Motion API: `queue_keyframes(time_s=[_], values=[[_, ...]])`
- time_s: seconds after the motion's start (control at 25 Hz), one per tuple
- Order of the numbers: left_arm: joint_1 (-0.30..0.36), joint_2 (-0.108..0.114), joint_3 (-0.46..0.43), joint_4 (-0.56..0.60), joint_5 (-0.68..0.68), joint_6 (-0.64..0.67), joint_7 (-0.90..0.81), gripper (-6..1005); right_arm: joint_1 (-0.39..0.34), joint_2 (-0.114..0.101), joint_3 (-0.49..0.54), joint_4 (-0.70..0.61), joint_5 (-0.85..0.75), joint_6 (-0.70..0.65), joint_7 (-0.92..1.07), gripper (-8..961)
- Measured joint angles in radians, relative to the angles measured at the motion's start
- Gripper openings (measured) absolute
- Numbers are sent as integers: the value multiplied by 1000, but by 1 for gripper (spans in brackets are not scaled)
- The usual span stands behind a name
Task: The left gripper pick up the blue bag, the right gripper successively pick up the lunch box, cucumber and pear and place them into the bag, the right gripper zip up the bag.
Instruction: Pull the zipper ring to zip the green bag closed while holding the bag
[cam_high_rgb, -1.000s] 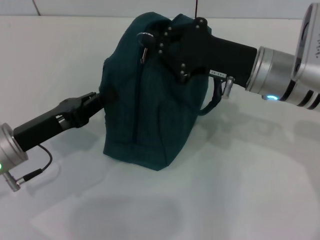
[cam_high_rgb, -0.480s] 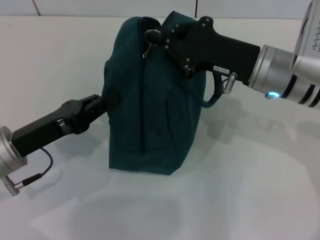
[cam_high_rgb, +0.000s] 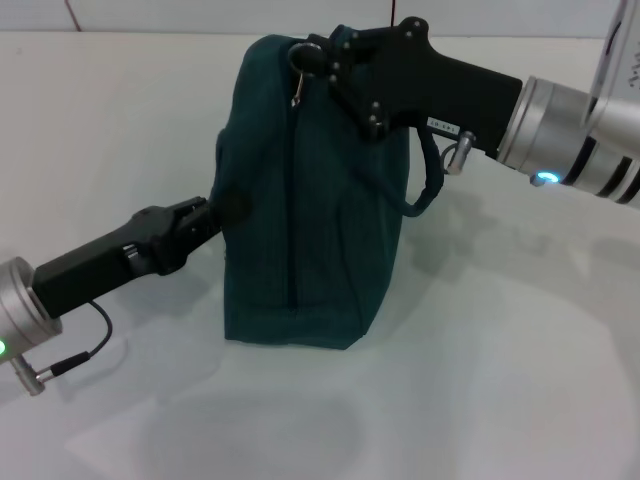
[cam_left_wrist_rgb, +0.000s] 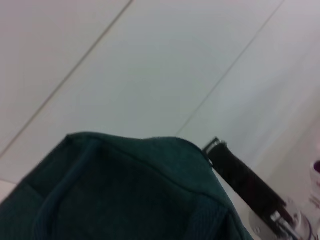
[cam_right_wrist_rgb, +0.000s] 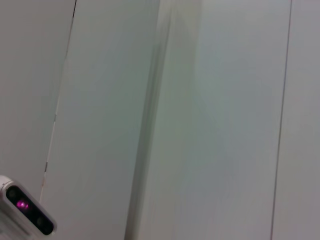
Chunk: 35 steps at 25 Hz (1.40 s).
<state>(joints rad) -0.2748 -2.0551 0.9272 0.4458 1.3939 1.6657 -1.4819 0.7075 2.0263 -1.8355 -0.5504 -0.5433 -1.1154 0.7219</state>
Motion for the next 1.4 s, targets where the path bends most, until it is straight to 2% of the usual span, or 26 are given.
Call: queue_keyframes(time_s=[0.52,1.4], values=[[-13,-7,-5,-13,21,0,0,54,45,-5,6,13,-7,43,108,66],[-2,-8,-7,-13,28,3,0,63,47,-6,39,7,-8,77,101,73]])
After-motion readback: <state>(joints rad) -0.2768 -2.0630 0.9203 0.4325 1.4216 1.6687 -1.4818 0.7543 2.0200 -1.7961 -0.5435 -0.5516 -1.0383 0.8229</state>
